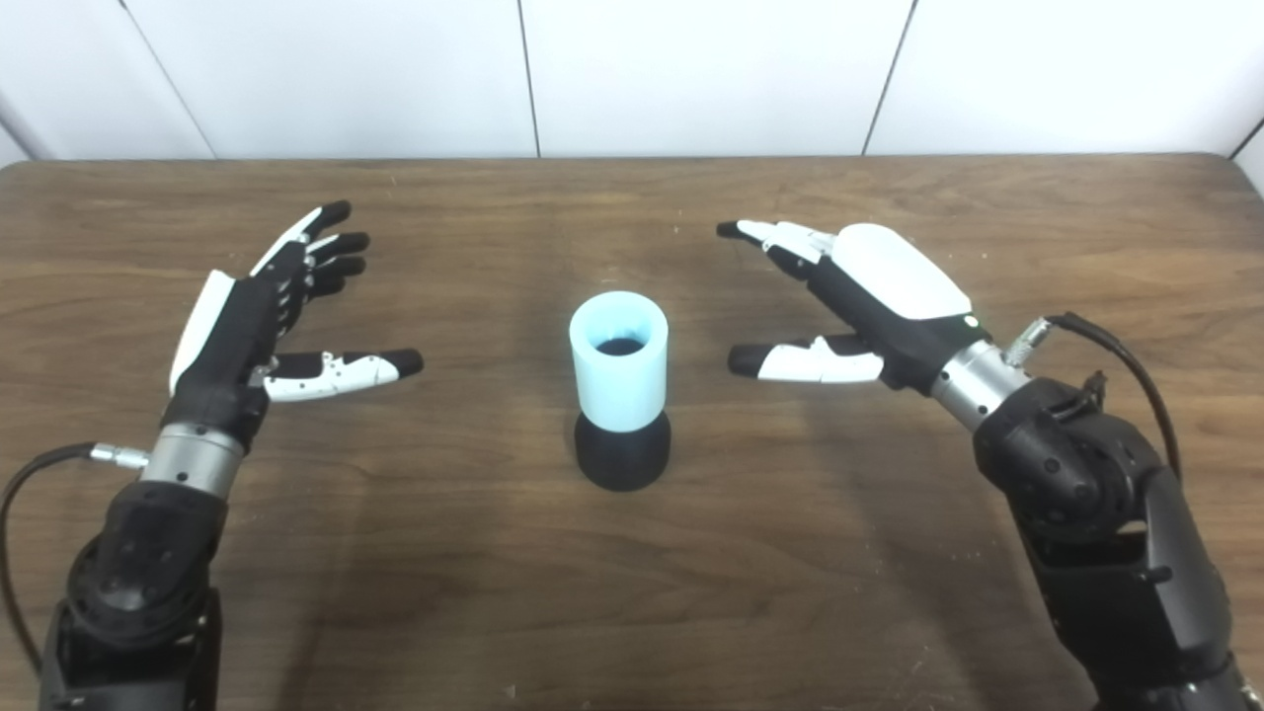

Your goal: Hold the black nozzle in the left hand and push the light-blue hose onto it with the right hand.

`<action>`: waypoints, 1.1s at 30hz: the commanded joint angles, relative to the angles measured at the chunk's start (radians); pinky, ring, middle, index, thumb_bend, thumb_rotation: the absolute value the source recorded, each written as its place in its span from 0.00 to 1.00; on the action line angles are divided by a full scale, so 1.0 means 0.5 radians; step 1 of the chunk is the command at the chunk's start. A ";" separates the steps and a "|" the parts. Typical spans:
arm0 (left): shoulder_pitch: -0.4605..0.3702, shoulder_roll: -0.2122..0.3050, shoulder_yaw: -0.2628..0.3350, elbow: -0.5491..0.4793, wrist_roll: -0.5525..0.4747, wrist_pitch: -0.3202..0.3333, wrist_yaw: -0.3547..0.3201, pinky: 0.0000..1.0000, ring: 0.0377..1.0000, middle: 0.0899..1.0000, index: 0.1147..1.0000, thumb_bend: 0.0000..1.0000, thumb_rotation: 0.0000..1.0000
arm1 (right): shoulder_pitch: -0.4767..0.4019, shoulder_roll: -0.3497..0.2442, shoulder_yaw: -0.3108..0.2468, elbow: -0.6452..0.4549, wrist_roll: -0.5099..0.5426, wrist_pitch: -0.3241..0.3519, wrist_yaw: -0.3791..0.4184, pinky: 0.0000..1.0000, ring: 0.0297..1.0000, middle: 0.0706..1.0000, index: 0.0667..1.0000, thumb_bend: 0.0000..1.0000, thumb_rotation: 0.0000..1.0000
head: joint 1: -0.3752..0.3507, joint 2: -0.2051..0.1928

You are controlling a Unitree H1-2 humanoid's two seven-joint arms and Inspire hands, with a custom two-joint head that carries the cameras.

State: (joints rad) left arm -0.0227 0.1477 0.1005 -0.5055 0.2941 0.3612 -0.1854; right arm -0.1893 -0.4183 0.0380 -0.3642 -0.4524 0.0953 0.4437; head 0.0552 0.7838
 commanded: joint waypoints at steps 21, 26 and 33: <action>0.357 -0.067 0.224 -0.023 -0.462 -0.148 0.243 0.91 0.91 0.91 0.88 0.57 0.57 | 0.348 0.463 -0.327 -0.140 0.744 0.481 -0.388 0.88 0.91 0.91 0.91 0.54 1.00 | -0.062 0.027; 0.376 -0.099 0.199 0.022 -0.512 -0.207 0.269 0.92 0.91 0.92 0.88 0.49 0.66 | 0.369 0.542 -0.350 -0.085 0.868 0.386 -0.475 0.90 0.92 0.91 0.91 0.56 1.00 | -0.058 0.014; 0.403 -0.124 0.105 0.137 -0.580 -0.381 0.275 0.94 0.93 0.95 0.89 0.51 0.78 | 0.396 0.673 -0.358 0.021 1.003 0.282 -0.608 0.93 0.92 0.91 0.91 0.55 1.00 | -0.053 -0.024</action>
State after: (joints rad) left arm 0.1511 0.1134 0.1607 -0.4233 0.0185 0.2224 -0.0539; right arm 0.0219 -0.0826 -0.1324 -0.3436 0.0225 0.2919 0.1528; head 0.0276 0.7716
